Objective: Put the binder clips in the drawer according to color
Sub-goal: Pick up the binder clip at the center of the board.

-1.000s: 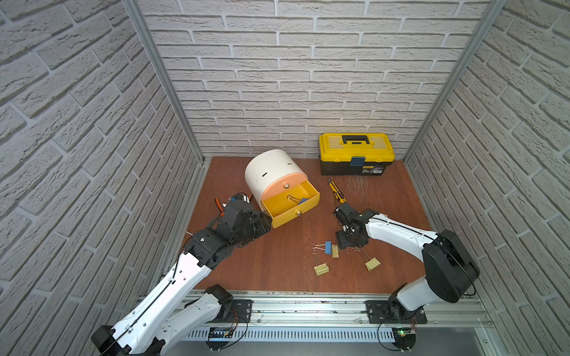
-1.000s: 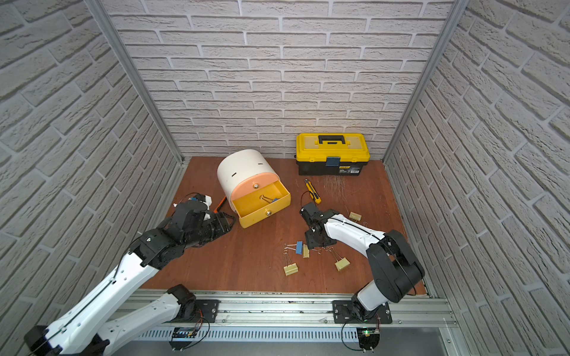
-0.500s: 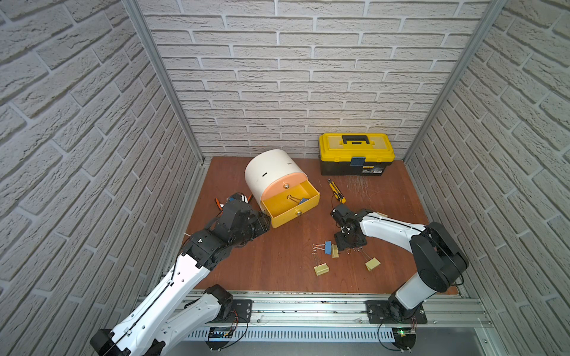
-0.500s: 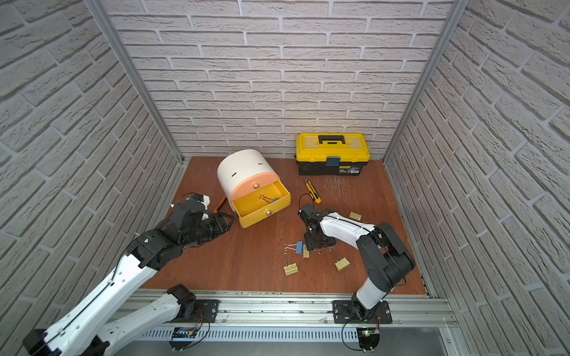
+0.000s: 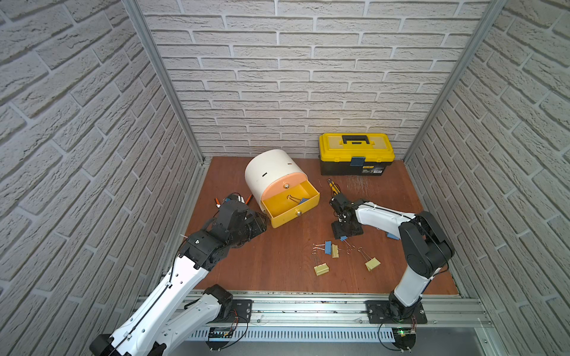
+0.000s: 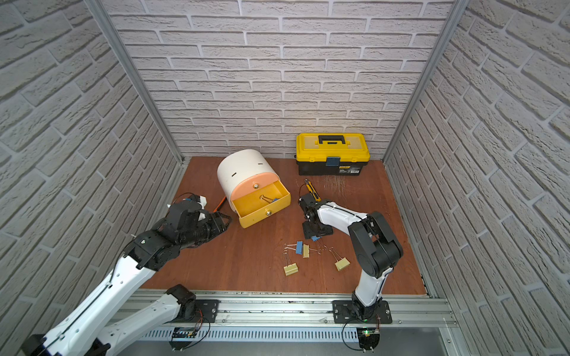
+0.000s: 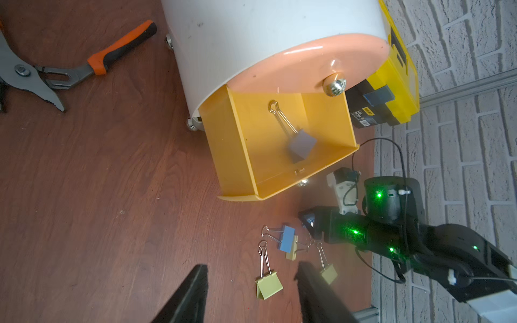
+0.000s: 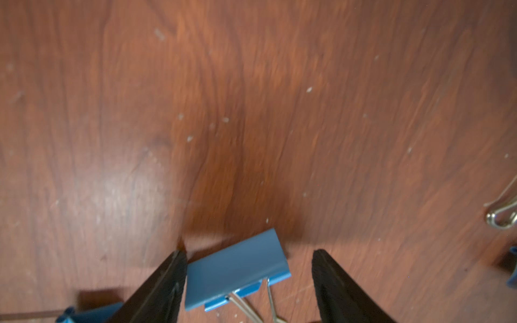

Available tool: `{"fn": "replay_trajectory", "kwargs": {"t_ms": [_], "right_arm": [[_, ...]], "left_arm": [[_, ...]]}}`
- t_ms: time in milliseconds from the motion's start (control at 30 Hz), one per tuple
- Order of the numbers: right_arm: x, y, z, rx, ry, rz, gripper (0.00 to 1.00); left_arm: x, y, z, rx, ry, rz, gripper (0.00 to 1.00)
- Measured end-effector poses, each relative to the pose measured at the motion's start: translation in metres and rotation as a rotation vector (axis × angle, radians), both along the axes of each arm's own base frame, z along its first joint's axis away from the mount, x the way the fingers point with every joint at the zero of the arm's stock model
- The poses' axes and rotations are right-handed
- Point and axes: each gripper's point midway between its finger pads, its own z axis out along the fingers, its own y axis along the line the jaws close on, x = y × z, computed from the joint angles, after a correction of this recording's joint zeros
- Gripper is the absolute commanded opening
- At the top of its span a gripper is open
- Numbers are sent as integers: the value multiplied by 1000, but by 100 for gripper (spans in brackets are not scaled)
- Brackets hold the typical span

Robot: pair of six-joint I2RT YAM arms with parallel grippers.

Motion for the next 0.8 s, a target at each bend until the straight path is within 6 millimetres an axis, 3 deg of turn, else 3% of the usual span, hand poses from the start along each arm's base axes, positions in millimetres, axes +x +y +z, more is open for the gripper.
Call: {"fn": "replay_trajectory", "kwargs": {"t_ms": [600,800], "right_arm": [[-1,6,-3,71,12,1,56],[-2,5,11,80,-9,-13,53]], "left_arm": [[1,2,-3,-4,14,2,56],[2,1,-5,3,21,-5,56]]}}
